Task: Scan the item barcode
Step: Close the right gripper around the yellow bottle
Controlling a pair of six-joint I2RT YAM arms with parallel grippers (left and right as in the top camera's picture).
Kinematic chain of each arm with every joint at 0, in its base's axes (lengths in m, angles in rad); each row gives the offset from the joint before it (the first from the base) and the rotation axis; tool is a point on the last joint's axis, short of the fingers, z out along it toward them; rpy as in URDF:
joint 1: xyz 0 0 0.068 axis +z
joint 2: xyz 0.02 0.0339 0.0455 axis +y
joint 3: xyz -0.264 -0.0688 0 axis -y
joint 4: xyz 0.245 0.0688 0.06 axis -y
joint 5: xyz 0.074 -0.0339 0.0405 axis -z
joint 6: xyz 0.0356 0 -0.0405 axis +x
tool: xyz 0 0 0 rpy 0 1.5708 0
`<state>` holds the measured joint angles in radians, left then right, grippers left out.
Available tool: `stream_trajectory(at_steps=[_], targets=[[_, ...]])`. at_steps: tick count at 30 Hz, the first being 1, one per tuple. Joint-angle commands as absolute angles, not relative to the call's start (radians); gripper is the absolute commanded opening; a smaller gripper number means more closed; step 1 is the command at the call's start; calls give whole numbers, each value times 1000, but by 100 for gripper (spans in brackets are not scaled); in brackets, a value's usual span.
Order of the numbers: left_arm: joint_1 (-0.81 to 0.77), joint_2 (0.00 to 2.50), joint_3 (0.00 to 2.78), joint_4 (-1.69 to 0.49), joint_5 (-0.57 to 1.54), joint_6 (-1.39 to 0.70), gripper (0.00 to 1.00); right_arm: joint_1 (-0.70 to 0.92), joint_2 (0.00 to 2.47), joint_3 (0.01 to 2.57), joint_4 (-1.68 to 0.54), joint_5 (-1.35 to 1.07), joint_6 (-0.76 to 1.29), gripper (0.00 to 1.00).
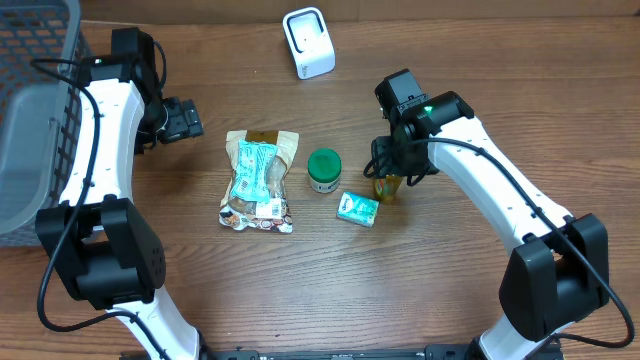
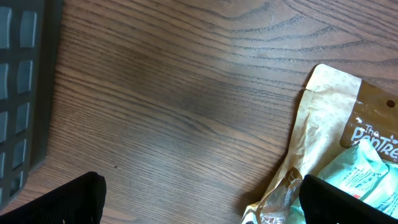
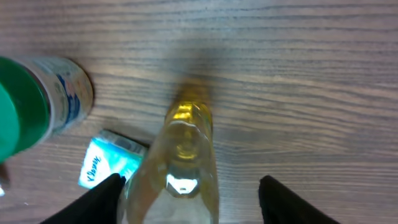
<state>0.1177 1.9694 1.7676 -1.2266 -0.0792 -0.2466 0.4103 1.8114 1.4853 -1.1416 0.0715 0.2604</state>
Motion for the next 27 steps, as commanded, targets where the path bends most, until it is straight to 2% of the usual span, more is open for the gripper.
stream_trajectory(at_steps=[1, 11, 27], targets=[[111, 1959, 1783, -1225, -85, -231, 100, 408, 1809, 1493, -1134, 85, 260, 69], [111, 1959, 1783, -1225, -85, -231, 100, 409, 1809, 1493, -1155, 84, 261, 64], [111, 1959, 1783, -1225, -85, -231, 99, 409, 1809, 1491, -1164, 43, 262, 65]])
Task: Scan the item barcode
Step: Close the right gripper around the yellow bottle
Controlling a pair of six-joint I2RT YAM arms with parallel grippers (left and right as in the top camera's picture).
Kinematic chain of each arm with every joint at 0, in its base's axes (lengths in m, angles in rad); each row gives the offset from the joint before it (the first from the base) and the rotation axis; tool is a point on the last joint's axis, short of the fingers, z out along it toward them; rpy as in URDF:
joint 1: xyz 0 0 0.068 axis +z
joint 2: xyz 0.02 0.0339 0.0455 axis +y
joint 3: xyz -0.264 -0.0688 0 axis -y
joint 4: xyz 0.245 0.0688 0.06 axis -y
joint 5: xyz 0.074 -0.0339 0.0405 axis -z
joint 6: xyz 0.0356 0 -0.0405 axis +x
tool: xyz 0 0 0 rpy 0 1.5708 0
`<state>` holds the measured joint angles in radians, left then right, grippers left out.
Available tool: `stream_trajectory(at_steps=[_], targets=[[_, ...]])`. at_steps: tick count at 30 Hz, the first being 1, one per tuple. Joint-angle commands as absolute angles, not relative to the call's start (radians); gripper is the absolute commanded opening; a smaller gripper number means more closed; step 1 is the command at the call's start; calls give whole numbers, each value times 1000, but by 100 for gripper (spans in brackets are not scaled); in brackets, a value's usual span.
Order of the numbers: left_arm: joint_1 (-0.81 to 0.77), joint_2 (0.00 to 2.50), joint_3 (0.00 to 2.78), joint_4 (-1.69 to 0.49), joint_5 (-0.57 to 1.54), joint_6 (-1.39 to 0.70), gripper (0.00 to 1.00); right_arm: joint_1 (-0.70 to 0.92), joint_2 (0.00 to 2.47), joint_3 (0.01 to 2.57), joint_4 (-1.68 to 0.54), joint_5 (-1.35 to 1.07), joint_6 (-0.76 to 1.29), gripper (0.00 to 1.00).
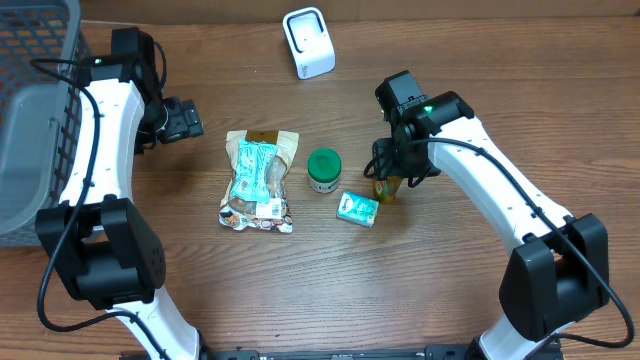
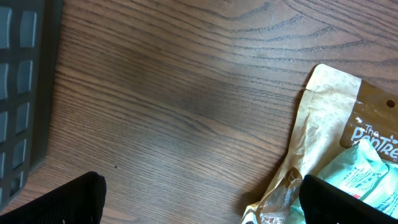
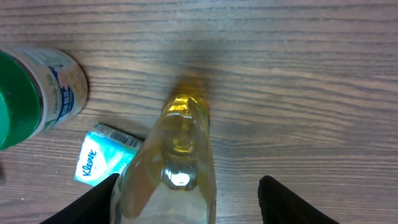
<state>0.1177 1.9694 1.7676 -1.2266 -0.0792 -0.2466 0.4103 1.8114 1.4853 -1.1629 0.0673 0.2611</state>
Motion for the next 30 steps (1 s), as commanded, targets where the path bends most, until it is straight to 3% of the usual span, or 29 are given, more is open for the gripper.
stream_trajectory(at_steps=[1, 30], targets=[[111, 1959, 1783, -1225, -85, -231, 100, 409, 1809, 1491, -1164, 34, 262, 65], [111, 1959, 1783, -1225, -85, -231, 99, 409, 1809, 1470, -1155, 32, 262, 62]])
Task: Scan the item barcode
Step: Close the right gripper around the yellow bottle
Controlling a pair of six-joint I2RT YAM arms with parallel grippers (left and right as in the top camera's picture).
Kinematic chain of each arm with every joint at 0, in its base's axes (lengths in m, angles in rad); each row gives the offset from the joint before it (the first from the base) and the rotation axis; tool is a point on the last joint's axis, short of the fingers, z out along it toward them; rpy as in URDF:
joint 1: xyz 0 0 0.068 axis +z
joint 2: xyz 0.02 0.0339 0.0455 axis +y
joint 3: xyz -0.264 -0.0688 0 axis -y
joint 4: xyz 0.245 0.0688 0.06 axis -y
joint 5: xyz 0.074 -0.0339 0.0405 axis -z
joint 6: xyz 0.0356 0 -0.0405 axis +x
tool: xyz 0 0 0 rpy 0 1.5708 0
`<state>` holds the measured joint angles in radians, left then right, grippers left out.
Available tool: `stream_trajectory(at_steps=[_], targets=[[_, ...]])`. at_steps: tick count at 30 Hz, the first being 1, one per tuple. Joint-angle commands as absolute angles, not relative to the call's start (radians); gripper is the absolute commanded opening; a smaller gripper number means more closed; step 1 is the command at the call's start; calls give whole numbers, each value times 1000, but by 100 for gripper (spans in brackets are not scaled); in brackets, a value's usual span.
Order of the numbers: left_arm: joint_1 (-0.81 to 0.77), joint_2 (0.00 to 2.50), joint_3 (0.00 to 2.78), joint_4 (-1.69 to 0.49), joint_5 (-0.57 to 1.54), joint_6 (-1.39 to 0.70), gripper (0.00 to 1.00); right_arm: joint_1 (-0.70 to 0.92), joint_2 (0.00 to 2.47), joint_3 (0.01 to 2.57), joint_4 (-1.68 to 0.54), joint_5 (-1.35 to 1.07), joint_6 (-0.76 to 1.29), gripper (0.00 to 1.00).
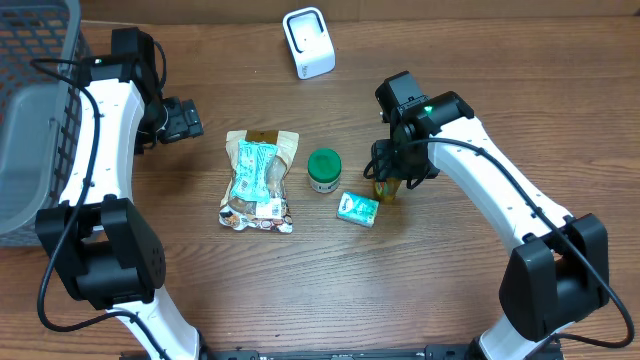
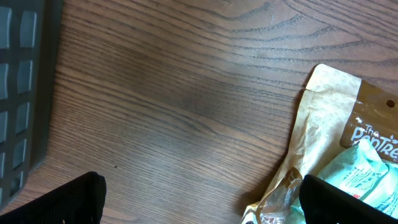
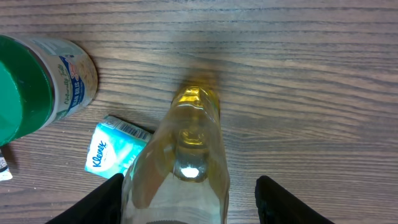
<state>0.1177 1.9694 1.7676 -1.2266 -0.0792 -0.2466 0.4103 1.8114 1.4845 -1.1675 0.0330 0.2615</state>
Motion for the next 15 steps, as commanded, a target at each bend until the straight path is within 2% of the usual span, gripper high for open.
stream_trajectory(at_steps=[1, 5, 9, 15], targets=[[111, 1959, 1783, -1225, -85, -231, 99, 409, 1809, 1464, -1147, 33, 262, 62], [111, 1959, 1783, -1225, -85, -231, 99, 409, 1809, 1460, -1131, 33, 262, 62], [111, 1959, 1783, -1225, -85, -231, 100, 409, 1809, 1460, -1132, 32, 262, 54], [111, 1959, 1783, -1225, -85, -231, 100, 406, 1808, 1462, -1131, 32, 262, 47]])
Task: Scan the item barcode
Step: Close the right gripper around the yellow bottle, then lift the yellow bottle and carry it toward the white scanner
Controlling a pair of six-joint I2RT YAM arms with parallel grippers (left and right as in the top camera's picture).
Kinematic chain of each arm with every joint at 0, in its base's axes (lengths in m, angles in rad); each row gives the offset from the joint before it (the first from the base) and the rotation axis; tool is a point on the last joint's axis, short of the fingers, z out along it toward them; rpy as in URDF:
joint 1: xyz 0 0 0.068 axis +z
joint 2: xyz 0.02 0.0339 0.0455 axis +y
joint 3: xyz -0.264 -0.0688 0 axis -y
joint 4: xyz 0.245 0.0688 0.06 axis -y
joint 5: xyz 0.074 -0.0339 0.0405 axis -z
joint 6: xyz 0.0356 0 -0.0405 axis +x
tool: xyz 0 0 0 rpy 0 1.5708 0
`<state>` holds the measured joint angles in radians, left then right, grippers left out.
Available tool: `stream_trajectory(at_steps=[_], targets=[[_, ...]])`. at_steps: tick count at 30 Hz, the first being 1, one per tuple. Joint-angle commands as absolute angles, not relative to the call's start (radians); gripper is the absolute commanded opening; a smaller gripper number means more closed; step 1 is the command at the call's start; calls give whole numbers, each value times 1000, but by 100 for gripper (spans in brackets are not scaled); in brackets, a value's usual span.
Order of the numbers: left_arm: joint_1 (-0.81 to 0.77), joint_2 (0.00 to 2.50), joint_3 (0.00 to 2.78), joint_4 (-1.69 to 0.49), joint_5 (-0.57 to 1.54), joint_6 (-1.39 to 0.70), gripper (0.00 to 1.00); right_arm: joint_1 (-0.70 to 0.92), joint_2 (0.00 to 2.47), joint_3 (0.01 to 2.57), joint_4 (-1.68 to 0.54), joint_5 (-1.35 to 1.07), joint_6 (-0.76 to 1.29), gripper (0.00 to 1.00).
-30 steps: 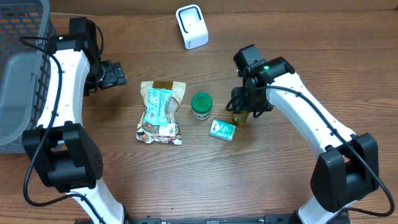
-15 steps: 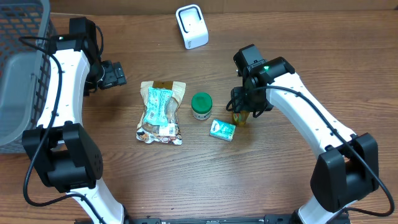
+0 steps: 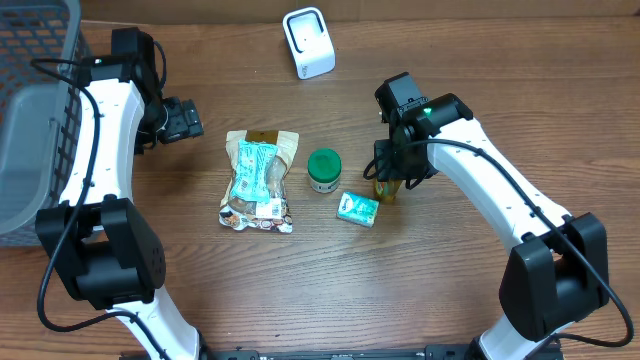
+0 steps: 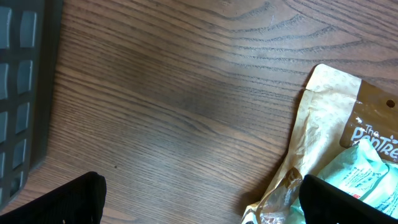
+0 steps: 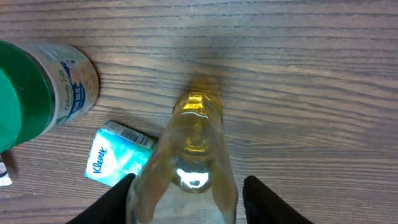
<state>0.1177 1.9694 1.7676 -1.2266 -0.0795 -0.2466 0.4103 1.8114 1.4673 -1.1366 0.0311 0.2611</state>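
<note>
A small bottle of yellow liquid [image 5: 193, 162] stands upright on the wooden table, right of centre [image 3: 388, 187]. My right gripper [image 5: 188, 205] is lowered over it, open. Its fingers sit close on either side of the bottle, the left one at the glass and the right one a sliver off. The white barcode scanner [image 3: 308, 42] stands at the far edge of the table. My left gripper [image 4: 202, 199] hovers open over bare wood at the upper left [image 3: 185, 120], holding nothing.
A green-lidded jar [image 3: 323, 168] and a teal tissue pack [image 3: 357, 209] lie just left of the bottle. A tan snack bag [image 3: 258, 180] lies further left, near my left gripper. A dark mesh basket [image 3: 30, 100] fills the left edge.
My right gripper's fingers have drawn closer together around the bottle. The bottle still stands in the same place and the left arm has not moved.
My right gripper was open and low over the upright bottle at every earlier moment, shifting only slightly from one to the other. Now its fingers stand nearer the glass. The left gripper stayed open beside the snack bag throughout.
</note>
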Motion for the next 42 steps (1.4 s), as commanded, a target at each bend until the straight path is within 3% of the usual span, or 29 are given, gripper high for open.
stream_trajectory(at_steps=[1, 12, 25, 35, 42], targets=[[111, 1959, 1783, -1225, -85, -231, 100, 404, 1808, 1464, -1132, 32, 262, 47], [111, 1959, 1783, -1225, -85, -231, 99, 323, 1729, 1610, -1226, -144, 181, 33], [111, 1959, 1783, -1225, -85, -231, 100, 123, 1607, 1616, -1378, -1057, -221, 31], [111, 1959, 1783, -1225, -85, -231, 99, 124, 1607, 1616, -1611, -1224, -482, 30], [111, 1959, 1783, -1225, -85, -231, 100, 124, 1607, 1616, -1660, -1229, -506, 29]])
